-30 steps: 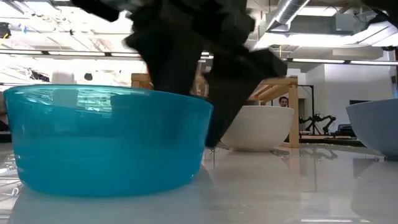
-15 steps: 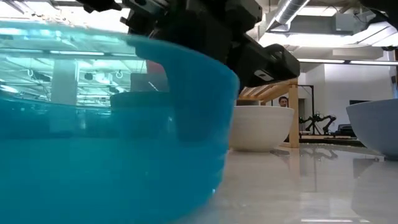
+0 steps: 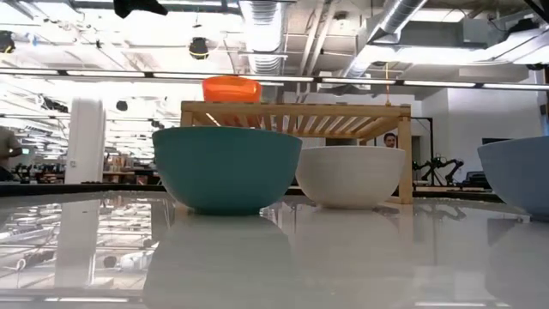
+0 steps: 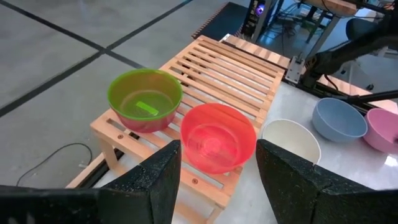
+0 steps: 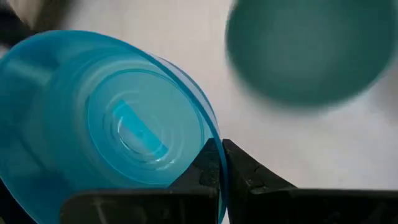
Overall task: Place and stack bowls onto a shelf
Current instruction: Stack the transparent blue bowl on top of the transparent orange bowl on the shelf
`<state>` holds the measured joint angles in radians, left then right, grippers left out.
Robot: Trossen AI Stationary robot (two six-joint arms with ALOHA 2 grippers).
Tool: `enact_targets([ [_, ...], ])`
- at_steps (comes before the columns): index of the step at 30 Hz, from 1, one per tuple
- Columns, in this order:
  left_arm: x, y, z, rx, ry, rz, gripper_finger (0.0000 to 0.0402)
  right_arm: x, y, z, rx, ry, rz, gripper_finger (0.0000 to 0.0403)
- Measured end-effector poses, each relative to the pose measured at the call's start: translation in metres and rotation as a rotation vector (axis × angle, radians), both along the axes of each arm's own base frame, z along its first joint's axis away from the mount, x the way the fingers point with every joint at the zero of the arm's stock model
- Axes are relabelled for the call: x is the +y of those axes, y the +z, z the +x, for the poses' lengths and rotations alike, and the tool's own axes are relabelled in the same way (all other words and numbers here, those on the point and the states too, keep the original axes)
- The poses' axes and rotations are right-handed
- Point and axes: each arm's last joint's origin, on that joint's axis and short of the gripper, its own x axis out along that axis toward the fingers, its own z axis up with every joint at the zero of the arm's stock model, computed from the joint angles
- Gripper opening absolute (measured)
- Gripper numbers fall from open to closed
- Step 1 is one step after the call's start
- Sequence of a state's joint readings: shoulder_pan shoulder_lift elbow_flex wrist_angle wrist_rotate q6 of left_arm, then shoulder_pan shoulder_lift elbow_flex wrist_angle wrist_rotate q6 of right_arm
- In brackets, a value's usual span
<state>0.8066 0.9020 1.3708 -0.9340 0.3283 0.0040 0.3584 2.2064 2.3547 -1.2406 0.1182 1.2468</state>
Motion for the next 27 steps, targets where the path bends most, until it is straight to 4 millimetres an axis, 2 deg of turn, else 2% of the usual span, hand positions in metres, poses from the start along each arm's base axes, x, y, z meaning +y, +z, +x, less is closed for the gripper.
enact_targets([
  [2,0.000,0.000,0.000,0.003,0.000,-0.003,0.0192,-0.024,0.022,-0.008,-0.048,-0.073,-0.058,0.0024],
  [5,0.000,0.000,0.000,0.002,0.001,-0.003,0.0192,-0.067,0.046,-0.017,-0.079,-0.168,-0.146,0.0024],
  [9,0.000,0.000,0.000,0.003,0.002,-0.003,0.0192,-0.128,0.057,-0.016,-0.092,-0.245,-0.230,0.0024],
  [11,0.000,0.000,0.000,0.003,0.002,-0.003,0.0192,-0.157,0.059,-0.009,-0.134,-0.252,-0.263,0.0024],
  [15,0.001,-0.001,-0.001,0.016,0.032,-0.004,0.0192,-0.204,0.065,-0.001,-0.232,-0.271,-0.278,0.0024],
  [22,0.001,-0.003,-0.002,0.036,0.054,-0.010,0.0192,-0.262,0.065,-0.003,-0.263,-0.340,-0.303,0.0024],
  [27,0.001,-0.003,-0.002,0.038,0.073,-0.011,0.0192,-0.282,0.054,-0.001,-0.227,-0.338,-0.301,0.0024],
])
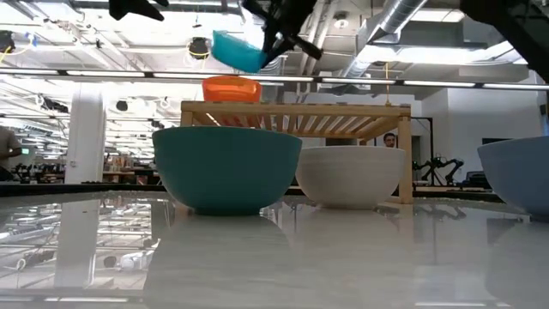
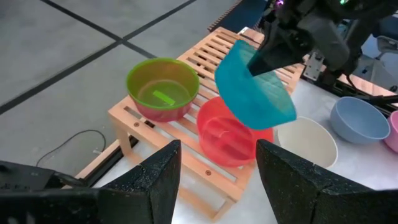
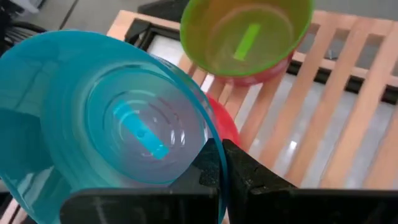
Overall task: Place and stack bowls onto a shelf
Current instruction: Stack the transparent blue bowl on top of the transparent orange bowl on the shelf
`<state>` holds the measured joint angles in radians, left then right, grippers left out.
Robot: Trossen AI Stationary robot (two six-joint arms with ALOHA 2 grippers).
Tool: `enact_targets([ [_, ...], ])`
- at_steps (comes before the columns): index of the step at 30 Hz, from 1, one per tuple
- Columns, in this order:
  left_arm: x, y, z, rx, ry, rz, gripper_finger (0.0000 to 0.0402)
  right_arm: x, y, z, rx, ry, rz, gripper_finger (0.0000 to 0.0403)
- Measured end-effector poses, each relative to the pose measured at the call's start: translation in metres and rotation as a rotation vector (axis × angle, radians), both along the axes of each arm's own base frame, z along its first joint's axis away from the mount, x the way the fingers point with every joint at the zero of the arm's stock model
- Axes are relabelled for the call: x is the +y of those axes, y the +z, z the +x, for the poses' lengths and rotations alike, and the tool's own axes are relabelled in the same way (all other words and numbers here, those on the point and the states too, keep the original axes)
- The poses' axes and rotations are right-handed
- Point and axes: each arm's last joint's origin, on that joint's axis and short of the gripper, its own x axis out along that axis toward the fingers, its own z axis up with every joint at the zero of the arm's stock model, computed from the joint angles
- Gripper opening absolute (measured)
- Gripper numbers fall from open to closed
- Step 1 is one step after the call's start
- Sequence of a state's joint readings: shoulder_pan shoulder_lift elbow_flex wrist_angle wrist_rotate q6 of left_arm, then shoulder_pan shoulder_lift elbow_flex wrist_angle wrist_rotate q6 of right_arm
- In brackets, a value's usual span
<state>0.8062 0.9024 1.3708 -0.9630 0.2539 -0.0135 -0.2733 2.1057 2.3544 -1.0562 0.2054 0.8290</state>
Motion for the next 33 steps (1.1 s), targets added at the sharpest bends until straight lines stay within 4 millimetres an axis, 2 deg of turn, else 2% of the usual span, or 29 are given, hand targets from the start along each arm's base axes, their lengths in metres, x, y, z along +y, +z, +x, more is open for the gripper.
enact_targets([
  [10,0.000,0.000,0.000,0.002,0.008,0.001,0.0192,-0.016,-0.021,0.009,0.040,0.041,0.032,0.0024],
  [16,0.001,0.000,0.000,0.010,0.028,0.008,0.0192,-0.018,-0.024,0.012,0.039,0.071,0.044,0.0024],
  [18,0.001,0.000,0.000,0.010,0.028,0.009,0.0192,-0.019,-0.023,0.013,0.023,0.068,0.022,0.0040],
  [26,0.001,0.000,0.000,0.010,0.025,0.014,0.0192,-0.021,-0.020,0.006,0.040,0.040,0.055,0.0166],
  [30,0.001,0.000,0.000,0.010,0.026,0.014,0.0192,-0.021,-0.019,0.007,0.029,0.043,0.049,0.0190],
  [33,0.001,0.000,0.000,0.008,0.027,0.011,0.0192,-0.018,-0.005,0.000,-0.014,0.049,0.035,0.0191],
])
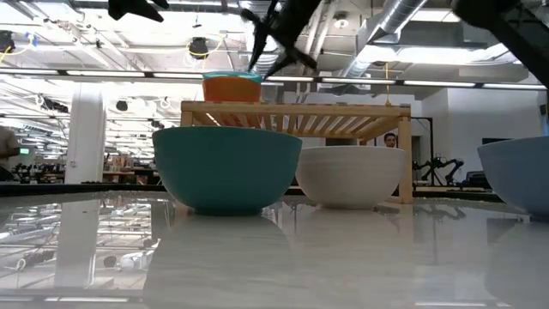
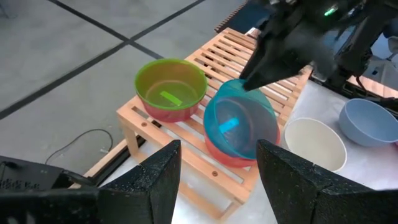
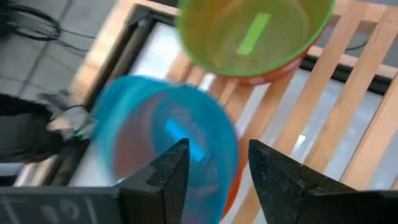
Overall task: Place and stack bowls onto a shelf
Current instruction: Stack the transparent blue bowl on top of the transparent orange bowl on the shelf
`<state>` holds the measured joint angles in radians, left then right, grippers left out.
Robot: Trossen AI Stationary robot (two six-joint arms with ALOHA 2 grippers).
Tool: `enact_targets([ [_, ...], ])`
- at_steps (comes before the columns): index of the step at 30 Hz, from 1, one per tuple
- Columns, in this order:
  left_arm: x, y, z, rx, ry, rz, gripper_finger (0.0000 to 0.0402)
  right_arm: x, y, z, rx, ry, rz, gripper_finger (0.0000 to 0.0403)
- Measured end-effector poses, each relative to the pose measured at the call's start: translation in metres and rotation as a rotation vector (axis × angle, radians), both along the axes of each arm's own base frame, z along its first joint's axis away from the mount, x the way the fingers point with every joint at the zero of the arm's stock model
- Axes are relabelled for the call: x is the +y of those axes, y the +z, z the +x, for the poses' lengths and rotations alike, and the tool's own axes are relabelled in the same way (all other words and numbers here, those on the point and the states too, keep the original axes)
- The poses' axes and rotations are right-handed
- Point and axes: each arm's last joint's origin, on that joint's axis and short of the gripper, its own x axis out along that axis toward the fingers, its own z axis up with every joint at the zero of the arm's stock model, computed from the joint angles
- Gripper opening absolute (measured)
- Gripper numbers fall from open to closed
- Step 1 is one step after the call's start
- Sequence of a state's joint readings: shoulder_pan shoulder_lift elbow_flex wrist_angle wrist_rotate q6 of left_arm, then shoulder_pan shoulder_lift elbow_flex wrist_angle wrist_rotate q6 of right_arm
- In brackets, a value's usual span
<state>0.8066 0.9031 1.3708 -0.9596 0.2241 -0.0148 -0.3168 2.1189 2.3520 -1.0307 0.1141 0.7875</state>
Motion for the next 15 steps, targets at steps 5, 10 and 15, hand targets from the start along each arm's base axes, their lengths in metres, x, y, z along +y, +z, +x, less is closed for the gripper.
enact_targets([
  [5,0.000,0.000,0.000,-0.020,0.019,-0.032,0.0192,0.006,0.038,-0.022,-0.054,-0.001,-0.163,0.0180],
  [10,0.000,0.000,0.000,-0.035,0.041,-0.057,0.0192,-0.007,0.031,-0.015,-0.030,0.114,-0.231,0.0151],
  [15,0.002,0.000,-0.001,-0.042,0.127,-0.075,0.0192,-0.009,0.025,-0.007,-0.049,0.304,-0.238,0.0080],
])
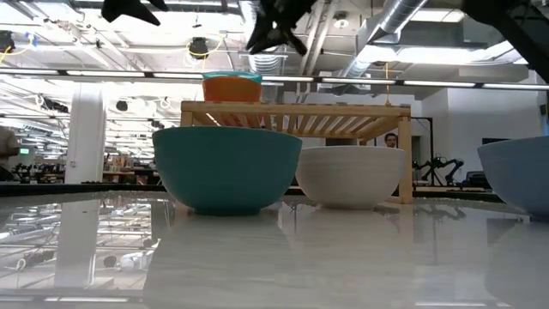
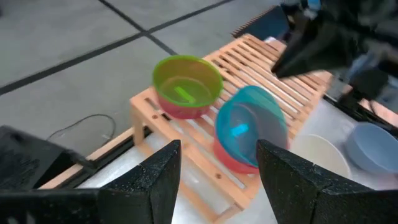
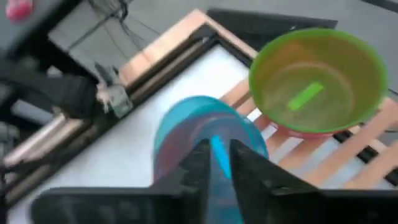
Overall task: Place and stack bowls onto a shelf
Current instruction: Stack the transparent blue bowl on top of the transparent orange bowl on the shelf
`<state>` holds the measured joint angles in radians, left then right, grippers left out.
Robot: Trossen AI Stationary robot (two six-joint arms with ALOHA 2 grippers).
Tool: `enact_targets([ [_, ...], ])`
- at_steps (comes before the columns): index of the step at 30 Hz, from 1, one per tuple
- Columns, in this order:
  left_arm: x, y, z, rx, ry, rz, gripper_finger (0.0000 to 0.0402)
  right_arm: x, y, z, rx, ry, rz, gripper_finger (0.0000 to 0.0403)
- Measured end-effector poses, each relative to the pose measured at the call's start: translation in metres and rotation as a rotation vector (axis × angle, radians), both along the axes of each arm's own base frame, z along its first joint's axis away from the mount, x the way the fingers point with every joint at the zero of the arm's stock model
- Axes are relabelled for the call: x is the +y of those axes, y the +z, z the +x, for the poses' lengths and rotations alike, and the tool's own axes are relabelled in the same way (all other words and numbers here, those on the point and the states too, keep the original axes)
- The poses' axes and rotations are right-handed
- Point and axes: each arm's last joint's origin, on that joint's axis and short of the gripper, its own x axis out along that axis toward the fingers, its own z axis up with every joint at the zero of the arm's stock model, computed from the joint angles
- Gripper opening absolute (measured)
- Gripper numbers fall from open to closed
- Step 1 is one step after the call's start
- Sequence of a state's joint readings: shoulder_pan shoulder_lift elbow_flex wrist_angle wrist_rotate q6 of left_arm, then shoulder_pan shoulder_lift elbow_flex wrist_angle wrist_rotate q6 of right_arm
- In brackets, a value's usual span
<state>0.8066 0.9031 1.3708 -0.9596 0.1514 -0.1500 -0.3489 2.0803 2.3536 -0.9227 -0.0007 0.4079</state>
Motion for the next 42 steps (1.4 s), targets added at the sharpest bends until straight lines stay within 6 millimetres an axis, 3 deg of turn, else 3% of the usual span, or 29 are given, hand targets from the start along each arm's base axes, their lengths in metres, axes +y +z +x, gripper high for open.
enact_targets([
  [5,0.001,0.000,-0.001,-0.010,0.058,-0.018,0.0192,-0.019,-0.015,0.000,0.037,0.023,-0.039,0.0018],
  [12,0.003,0.001,-0.001,0.007,0.105,0.027,0.0192,-0.032,-0.016,-0.005,0.018,0.028,-0.002,0.0048],
  [19,0.004,0.004,-0.001,0.001,0.107,0.057,0.0192,-0.029,-0.015,-0.003,0.015,0.063,-0.019,0.0018],
  [24,0.004,0.004,-0.001,0.001,0.107,0.057,0.0192,-0.022,-0.016,0.000,0.020,0.081,-0.024,0.0026],
  [32,0.004,0.003,-0.001,-0.004,0.113,0.047,0.0192,-0.023,-0.046,0.007,0.065,0.080,0.008,0.0023],
  [37,0.004,0.003,-0.001,-0.005,0.114,0.045,0.0192,-0.022,-0.041,0.008,0.029,0.101,0.006,0.0025],
  [42,0.004,0.003,-0.001,-0.005,0.114,0.045,0.0192,-0.012,-0.005,-0.003,-0.036,0.066,-0.019,0.0063],
])
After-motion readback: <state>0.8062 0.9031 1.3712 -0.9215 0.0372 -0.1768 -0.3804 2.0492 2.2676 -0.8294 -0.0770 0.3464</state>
